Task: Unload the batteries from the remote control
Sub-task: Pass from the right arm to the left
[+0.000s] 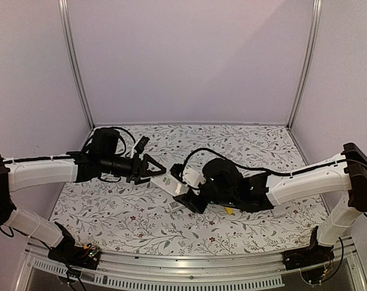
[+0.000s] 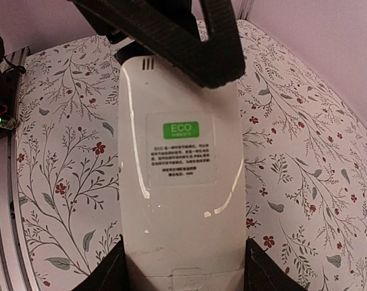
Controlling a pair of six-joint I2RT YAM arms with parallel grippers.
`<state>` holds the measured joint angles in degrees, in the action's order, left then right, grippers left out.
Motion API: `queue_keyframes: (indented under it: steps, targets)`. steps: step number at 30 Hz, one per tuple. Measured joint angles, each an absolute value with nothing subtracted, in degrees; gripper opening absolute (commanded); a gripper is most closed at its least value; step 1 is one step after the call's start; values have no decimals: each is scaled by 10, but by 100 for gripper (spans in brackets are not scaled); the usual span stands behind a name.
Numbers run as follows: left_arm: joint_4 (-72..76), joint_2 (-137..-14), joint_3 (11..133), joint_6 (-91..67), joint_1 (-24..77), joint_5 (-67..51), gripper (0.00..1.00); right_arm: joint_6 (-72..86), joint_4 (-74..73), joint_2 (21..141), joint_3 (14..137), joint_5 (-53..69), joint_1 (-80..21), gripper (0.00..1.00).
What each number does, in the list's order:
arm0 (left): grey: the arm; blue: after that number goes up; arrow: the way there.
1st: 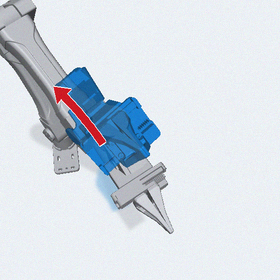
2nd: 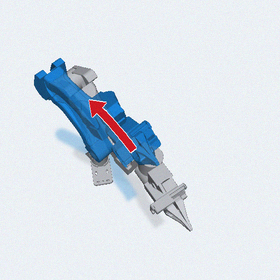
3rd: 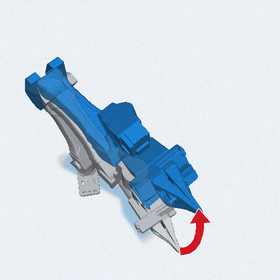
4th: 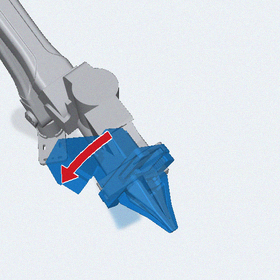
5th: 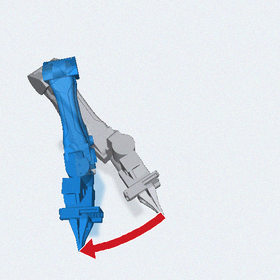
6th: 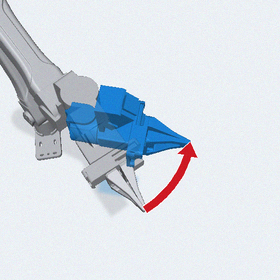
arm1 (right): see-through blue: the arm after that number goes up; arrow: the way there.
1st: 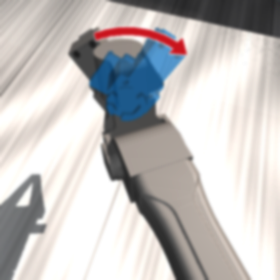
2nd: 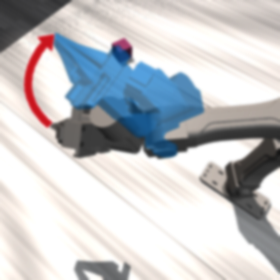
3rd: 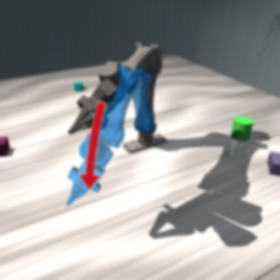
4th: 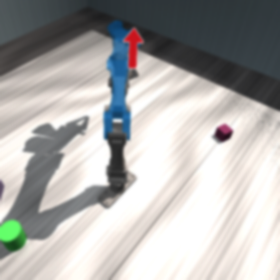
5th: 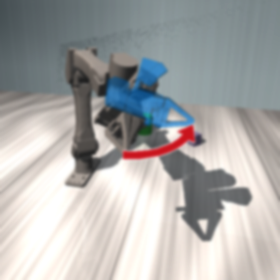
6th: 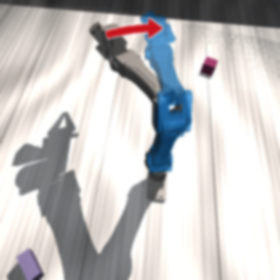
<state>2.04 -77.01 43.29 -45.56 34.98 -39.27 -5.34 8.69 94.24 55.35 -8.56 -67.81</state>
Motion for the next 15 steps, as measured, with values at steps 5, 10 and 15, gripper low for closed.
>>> queue_keyframes:
  steps: [5,10,15]
  targets:
    - [23,-777,444,-457,351,-404,56,-62,97,942,559,-93,-678,50]
    - [20,-781,445,-457,351,-412,42,-69,100,944,559,-99,-675,50]
    - [17,-781,446,-458,351,-415,25,-73,100,950,563,-100,-669,58]
